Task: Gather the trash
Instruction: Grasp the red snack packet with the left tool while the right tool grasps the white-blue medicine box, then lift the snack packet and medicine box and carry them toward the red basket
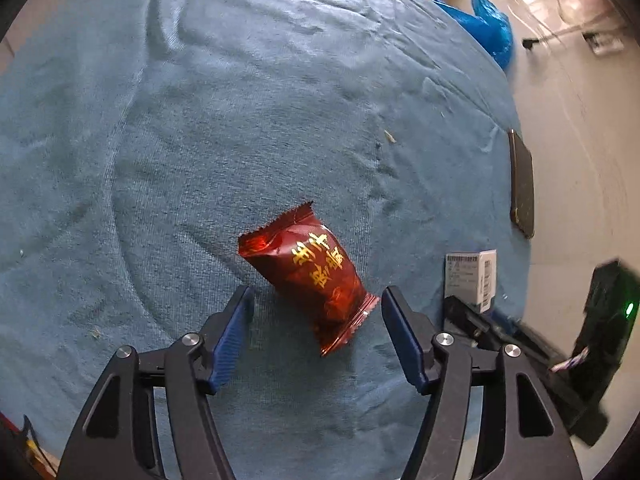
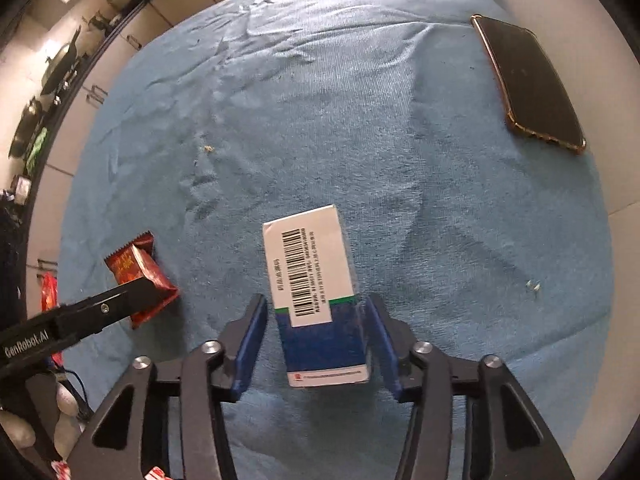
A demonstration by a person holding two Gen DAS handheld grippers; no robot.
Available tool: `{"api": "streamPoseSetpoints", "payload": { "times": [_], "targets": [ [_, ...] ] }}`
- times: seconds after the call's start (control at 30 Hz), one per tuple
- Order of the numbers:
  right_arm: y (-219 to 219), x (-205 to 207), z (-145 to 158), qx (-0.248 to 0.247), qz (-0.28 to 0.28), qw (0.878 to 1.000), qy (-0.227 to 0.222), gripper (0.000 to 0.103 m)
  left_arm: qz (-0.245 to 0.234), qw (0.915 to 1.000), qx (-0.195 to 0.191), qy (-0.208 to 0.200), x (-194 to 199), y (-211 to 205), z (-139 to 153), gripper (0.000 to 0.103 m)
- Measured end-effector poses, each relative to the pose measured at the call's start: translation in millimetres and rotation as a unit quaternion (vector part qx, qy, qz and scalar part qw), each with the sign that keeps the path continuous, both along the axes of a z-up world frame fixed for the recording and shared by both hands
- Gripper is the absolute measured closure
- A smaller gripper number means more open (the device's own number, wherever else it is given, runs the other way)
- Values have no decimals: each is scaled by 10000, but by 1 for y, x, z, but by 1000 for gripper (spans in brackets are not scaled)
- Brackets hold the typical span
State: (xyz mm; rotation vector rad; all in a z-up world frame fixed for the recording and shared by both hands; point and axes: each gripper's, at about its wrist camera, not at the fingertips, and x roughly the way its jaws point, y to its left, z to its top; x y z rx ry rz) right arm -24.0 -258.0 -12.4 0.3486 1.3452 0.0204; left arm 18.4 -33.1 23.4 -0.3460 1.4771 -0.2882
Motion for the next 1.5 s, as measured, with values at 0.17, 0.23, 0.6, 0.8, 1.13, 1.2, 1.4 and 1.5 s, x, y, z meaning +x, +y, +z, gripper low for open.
{"api": "streamPoseSetpoints", "payload": {
  "times": [0.17, 0.23, 0.6, 0.8, 1.13, 1.2, 1.4, 1.5],
  "targets": [
    [7, -1, 0, 63, -89, 9999, -132, 28, 111, 9999, -49, 110, 4, 1, -1, 34],
    [7, 1, 0, 64, -94, 9999, -50, 28, -54, 9995, 298, 3, 2, -3, 2, 47],
    [32, 6, 13, -227, 353, 9991, 16, 66, 376, 9991, 160, -104, -22, 62, 27, 76],
    [68, 9, 27, -7, 565, 9983, -161, 66, 556, 9956, 403, -642, -39, 93, 61, 76],
    [137, 8, 53, 203, 1278, 9909, -366, 65, 563, 9724, 1566, -1638, -58, 136, 107, 76],
    [148, 7, 54, 221, 1349, 9900, -361, 65, 590, 9715, 1641, -1607, -63, 148, 108, 76],
    [178, 5, 56, 237, 1546, 9870, -360, 65, 649, 9708, 1727, -1536, -72, 164, 109, 76],
    [190, 3, 61, 179, 1649, 9853, -414, 65, 664, 9706, 1738, -1530, -75, 166, 107, 76]
  ]
}}
